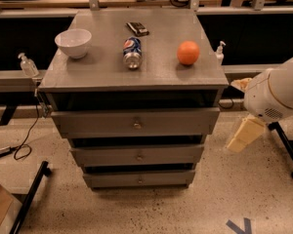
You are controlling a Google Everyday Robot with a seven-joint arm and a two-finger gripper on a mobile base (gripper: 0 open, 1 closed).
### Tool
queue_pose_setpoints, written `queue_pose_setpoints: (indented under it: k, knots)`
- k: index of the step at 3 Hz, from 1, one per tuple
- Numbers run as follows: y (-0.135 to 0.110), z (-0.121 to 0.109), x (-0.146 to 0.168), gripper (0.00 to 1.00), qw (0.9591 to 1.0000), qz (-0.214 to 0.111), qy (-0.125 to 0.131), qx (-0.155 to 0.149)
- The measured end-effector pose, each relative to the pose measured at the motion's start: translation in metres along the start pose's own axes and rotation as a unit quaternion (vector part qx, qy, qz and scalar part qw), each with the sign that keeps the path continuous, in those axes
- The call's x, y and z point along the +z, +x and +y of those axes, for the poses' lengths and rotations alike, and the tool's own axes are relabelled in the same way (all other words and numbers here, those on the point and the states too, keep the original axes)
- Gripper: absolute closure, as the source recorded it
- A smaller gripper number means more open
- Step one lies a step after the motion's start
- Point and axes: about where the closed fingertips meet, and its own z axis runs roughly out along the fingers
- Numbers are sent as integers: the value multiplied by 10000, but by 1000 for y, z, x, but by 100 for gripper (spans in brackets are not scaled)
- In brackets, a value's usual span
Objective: Open bottom drawer
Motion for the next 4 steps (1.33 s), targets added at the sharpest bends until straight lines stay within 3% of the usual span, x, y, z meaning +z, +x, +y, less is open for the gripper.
queue_pose_setpoints:
  k: [2,4]
  knots:
    - [16,26,68,0,9993,-146,-320,146]
    - [37,36,123,0,9973,-198,-584,406]
